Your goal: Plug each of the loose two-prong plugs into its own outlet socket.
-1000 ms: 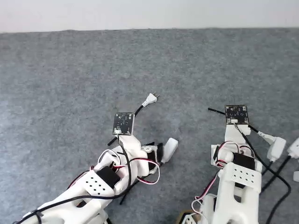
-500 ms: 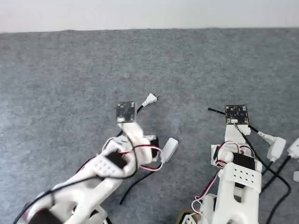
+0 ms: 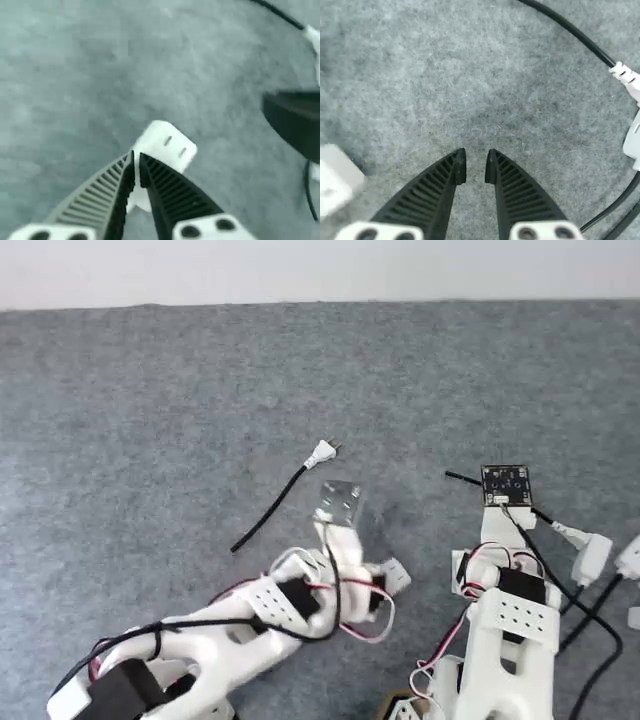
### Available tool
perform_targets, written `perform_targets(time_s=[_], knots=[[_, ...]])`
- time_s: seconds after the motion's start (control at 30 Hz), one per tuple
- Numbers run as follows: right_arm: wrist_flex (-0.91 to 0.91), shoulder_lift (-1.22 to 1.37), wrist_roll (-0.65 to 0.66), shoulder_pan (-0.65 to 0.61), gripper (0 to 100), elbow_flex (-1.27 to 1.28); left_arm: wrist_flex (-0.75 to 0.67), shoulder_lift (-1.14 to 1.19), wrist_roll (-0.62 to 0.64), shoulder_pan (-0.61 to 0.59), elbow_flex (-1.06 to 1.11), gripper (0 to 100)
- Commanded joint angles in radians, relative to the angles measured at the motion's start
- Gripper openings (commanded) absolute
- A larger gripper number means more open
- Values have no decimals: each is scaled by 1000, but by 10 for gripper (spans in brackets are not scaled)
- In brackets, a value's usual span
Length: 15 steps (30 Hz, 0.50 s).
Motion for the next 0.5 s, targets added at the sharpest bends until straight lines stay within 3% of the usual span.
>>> perform_targets(time_s=[0.0,0.27,0.37,0.47], knots=[[-16,-25,15,16,83,2,-6,2,12,57,-42,12],[-4,-27,2,27,80,-14,2,-29,-8,-40,-44,13],[-4,-27,-29,28,80,-14,123,-149,-175,-48,-45,14],[-5,-27,-29,30,80,-14,272,-313,-436,-37,-39,16]])
